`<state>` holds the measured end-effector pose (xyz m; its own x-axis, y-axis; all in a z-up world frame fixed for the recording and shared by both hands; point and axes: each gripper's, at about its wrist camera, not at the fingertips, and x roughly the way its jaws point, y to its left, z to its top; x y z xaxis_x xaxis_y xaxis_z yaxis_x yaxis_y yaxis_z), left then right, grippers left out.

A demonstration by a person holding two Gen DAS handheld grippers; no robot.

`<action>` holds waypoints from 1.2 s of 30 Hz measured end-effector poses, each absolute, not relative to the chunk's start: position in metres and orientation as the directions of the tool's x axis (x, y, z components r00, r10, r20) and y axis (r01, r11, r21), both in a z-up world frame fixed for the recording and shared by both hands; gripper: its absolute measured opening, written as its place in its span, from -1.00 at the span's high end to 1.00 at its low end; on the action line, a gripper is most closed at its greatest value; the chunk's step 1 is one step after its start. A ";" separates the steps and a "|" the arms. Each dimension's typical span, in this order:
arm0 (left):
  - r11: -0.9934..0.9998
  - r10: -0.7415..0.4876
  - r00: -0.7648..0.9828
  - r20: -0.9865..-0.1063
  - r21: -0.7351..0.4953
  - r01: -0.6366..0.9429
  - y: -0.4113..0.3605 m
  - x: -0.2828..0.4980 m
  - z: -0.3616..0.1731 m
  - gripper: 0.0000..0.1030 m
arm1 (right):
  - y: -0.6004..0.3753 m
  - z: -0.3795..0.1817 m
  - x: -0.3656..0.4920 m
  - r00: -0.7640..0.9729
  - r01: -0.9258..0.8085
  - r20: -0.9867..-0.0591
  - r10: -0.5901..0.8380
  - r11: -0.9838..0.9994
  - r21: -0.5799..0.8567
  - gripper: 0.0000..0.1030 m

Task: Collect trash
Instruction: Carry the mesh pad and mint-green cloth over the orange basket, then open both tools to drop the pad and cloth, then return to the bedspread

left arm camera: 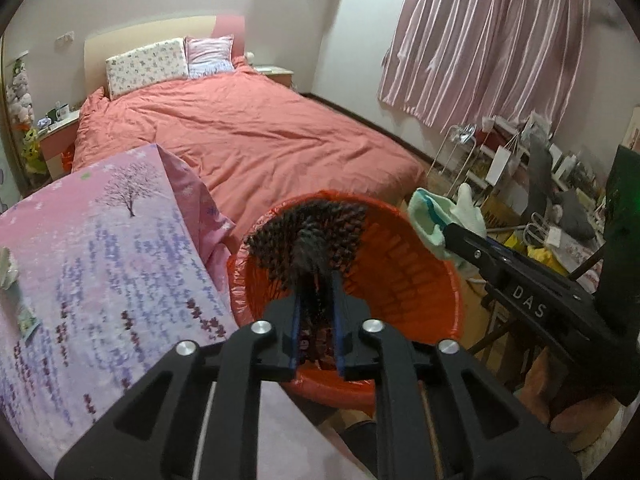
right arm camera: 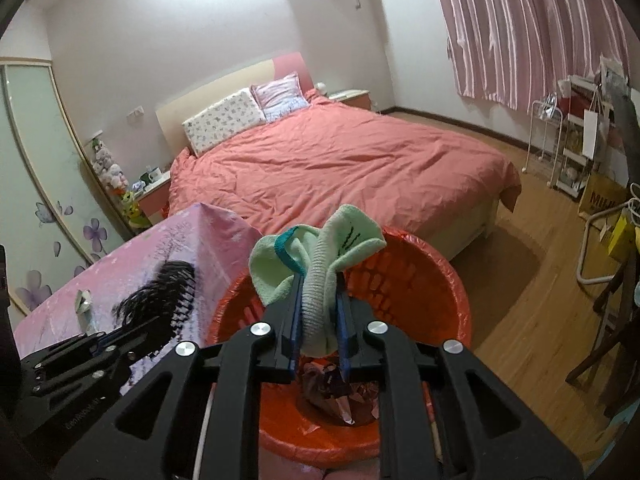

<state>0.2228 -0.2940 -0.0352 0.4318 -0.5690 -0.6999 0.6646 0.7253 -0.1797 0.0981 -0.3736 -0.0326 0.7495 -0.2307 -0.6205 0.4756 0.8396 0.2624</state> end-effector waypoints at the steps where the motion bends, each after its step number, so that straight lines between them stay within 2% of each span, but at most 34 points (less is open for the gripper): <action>1: 0.730 -0.560 0.431 -0.707 -0.175 0.661 -0.297 0.226 -0.040 0.50 | -0.374 -0.035 0.097 0.747 0.476 -0.625 -0.228 0.839 0.263 0.62; 2: 0.734 -0.553 0.432 -0.712 -0.171 0.657 -0.297 0.228 -0.043 0.35 | -0.376 -0.040 0.099 0.741 0.478 -0.633 -0.224 0.838 0.264 0.48; 3: 0.742 -0.543 0.434 -0.719 -0.167 0.650 -0.296 0.232 -0.048 0.26 | -0.376 -0.043 0.100 0.738 0.479 -0.638 -0.220 0.837 0.266 0.41; 5: 0.752 -0.530 0.436 -0.728 -0.165 0.638 -0.292 0.237 -0.054 0.19 | -0.379 -0.050 0.100 0.733 0.482 -0.648 -0.207 0.831 0.279 0.21; 8: 0.773 -0.505 0.448 -0.738 -0.155 0.615 -0.281 0.245 -0.061 0.04 | -0.377 -0.057 0.099 0.725 0.488 -0.660 -0.195 0.822 0.294 0.08; 15: 0.829 -0.442 0.498 -0.746 -0.128 0.544 -0.239 0.260 -0.064 -0.24 | -0.359 -0.060 0.099 0.711 0.481 -0.679 -0.183 0.831 0.280 -0.03; 21: 0.906 -0.335 0.580 -0.742 -0.085 0.414 -0.174 0.283 -0.063 -0.36 | -0.332 -0.058 0.107 0.701 0.442 -0.692 -0.173 0.867 0.230 -0.06; 30: 0.995 -0.073 0.690 -0.720 -0.009 0.096 -0.071 0.337 -0.055 -0.46 | -0.283 -0.057 0.126 0.700 0.339 -0.705 -0.117 0.923 0.183 -0.11; 36: 0.998 0.041 0.710 -0.703 0.069 0.011 -0.055 0.381 -0.053 -0.45 | -0.258 -0.059 0.143 0.689 0.303 -0.721 -0.079 0.934 0.188 -0.11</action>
<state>0.3806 -0.0554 -0.0535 0.7100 0.0409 -0.7030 0.0107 0.9976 0.0689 0.1433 -0.2584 -0.0591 0.6886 -0.0786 -0.7208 0.3035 0.9341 0.1881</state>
